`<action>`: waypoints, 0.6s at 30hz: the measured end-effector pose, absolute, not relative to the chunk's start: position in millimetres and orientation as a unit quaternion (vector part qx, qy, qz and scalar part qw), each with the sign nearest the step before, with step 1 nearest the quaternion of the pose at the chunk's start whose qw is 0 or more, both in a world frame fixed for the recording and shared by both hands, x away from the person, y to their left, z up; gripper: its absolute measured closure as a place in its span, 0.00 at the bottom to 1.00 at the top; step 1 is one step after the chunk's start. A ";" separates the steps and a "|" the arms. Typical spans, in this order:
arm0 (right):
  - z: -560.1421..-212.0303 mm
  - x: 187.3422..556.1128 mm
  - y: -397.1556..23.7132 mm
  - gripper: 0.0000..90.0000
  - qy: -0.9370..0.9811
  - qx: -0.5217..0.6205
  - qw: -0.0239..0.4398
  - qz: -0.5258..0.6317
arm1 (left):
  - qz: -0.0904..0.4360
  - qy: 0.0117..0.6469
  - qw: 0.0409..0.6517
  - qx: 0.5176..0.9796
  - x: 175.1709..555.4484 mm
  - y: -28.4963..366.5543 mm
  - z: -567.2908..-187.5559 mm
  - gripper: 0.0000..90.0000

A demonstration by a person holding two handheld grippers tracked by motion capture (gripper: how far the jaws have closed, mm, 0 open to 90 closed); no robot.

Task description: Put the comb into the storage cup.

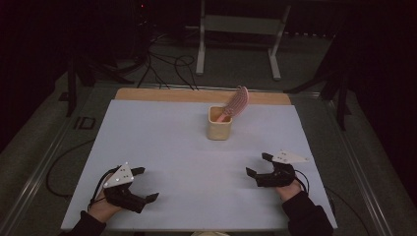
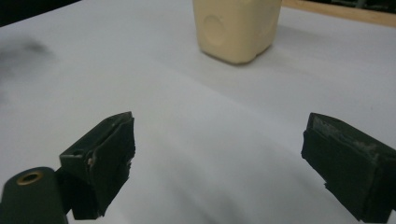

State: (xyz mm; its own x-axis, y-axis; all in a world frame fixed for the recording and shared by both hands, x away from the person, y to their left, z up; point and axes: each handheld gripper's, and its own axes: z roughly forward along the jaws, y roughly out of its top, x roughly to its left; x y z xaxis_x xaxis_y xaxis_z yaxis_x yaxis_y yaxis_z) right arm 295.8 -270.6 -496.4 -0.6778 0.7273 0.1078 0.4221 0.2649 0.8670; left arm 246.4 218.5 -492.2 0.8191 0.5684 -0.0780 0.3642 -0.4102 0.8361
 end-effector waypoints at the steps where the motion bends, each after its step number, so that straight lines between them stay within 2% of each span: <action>1: -495.7 291.5 -274.8 0.10 0.776 0.369 0.159 0.486 | 0.109 0.280 0.466 0.832 246.2 218.7 -492.0 0.00; 18: -504.9 261.3 -304.8 0.10 0.771 0.387 0.166 0.478 | 0.110 0.281 0.464 0.833 245.8 218.8 -492.3 0.00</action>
State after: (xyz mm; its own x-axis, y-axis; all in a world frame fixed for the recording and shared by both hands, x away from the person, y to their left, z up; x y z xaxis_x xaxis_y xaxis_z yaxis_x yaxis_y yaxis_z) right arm 261.3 -304.8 -504.9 -0.6458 0.7550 0.1132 0.4376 0.2446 0.8653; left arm 245.8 218.8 -492.3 0.8185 0.5693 -0.0776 0.3652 -0.4112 0.8352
